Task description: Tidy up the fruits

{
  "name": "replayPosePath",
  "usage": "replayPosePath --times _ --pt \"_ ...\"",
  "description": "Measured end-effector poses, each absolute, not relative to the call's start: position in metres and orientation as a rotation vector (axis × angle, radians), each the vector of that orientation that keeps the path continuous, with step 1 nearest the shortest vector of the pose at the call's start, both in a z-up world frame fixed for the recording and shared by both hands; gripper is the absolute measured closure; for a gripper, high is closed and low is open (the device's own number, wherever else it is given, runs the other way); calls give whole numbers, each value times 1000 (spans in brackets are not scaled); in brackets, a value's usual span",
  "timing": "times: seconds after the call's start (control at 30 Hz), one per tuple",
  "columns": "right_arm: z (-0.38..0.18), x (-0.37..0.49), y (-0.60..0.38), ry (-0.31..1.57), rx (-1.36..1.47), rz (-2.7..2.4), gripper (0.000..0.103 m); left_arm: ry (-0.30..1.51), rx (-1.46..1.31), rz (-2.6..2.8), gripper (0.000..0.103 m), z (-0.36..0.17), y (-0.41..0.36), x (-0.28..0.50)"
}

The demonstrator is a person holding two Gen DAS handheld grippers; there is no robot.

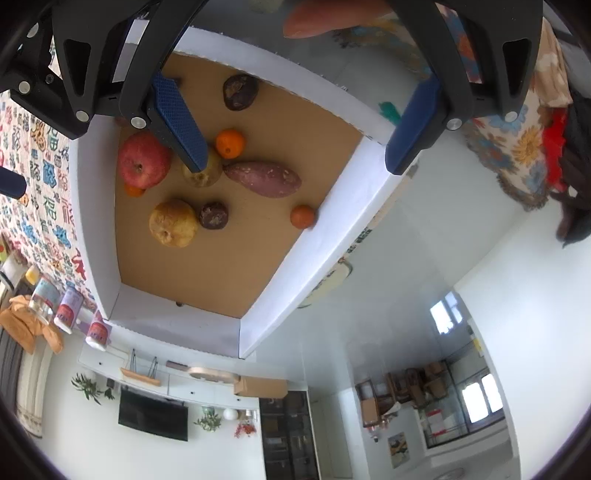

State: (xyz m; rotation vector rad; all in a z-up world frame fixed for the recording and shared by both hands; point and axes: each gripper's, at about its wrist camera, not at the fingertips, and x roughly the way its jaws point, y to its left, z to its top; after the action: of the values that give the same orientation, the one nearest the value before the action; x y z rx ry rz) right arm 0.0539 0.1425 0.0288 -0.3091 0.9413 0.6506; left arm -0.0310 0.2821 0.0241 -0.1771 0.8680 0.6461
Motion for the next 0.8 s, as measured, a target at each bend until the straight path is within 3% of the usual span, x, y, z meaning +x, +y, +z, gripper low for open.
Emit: replayPosePath --times 0.8 --pt "24 52 151 953 -338 628 0 899 -233 610 5 23 289 -37"
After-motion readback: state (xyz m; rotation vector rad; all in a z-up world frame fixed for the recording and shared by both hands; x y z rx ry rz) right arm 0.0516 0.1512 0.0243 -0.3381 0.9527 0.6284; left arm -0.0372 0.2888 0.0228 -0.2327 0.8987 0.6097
